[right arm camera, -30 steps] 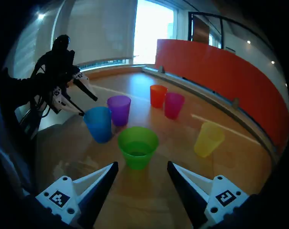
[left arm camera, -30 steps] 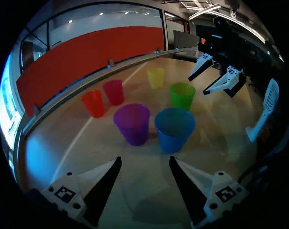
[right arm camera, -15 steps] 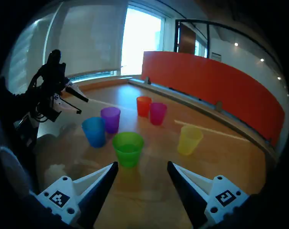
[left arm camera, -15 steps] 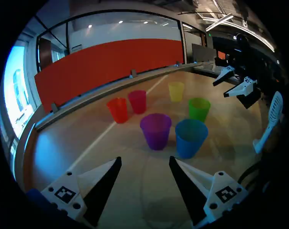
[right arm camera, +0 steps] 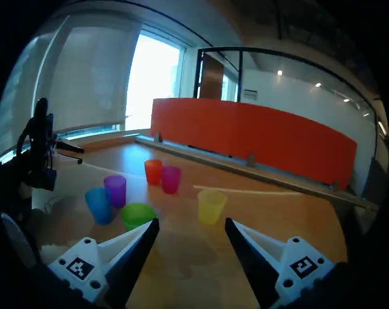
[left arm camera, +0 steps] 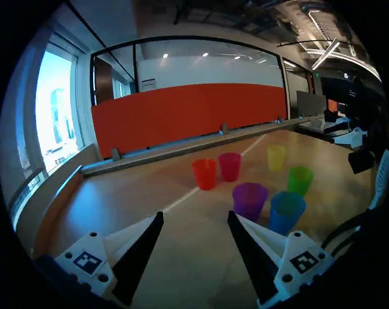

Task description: Pour water

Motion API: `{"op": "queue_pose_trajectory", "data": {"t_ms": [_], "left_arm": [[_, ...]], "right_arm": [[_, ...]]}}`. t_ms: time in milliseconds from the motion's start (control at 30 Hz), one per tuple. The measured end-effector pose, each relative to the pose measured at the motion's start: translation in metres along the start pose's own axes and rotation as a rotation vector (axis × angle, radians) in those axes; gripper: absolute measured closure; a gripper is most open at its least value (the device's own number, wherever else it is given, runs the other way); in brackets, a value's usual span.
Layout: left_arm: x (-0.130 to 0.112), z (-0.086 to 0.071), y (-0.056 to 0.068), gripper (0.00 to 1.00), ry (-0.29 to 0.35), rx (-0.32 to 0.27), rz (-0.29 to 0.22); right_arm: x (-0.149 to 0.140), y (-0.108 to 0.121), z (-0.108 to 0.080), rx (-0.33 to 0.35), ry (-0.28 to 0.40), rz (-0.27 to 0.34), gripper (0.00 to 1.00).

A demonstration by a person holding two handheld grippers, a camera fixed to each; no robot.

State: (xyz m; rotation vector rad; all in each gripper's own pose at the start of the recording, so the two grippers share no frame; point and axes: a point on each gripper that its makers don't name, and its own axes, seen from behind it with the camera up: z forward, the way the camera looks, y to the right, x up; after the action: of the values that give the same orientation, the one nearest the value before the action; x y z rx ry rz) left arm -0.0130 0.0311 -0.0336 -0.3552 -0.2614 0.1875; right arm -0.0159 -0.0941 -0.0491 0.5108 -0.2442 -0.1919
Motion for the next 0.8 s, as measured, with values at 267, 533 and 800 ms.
{"op": "queue_pose_trajectory", "data": {"t_ms": [267, 533, 800], "left_arm": [[0.017, -0.011, -0.013, 0.07, 0.098, 0.101, -0.041], [0.025, -0.017, -0.023, 0.07, 0.185, 0.171, -0.144], [0.044, -0.019, -0.029, 0.07, 0.266, 0.207, -0.229]], "right_arm": [[0.012, 0.033, -0.010, -0.163, 0.078, 0.032, 0.00], [0.021, 0.063, -0.018, -0.317, 0.161, 0.100, 0.00], [0.037, 0.093, -0.035, -0.468, 0.287, 0.172, 0.00]]}}
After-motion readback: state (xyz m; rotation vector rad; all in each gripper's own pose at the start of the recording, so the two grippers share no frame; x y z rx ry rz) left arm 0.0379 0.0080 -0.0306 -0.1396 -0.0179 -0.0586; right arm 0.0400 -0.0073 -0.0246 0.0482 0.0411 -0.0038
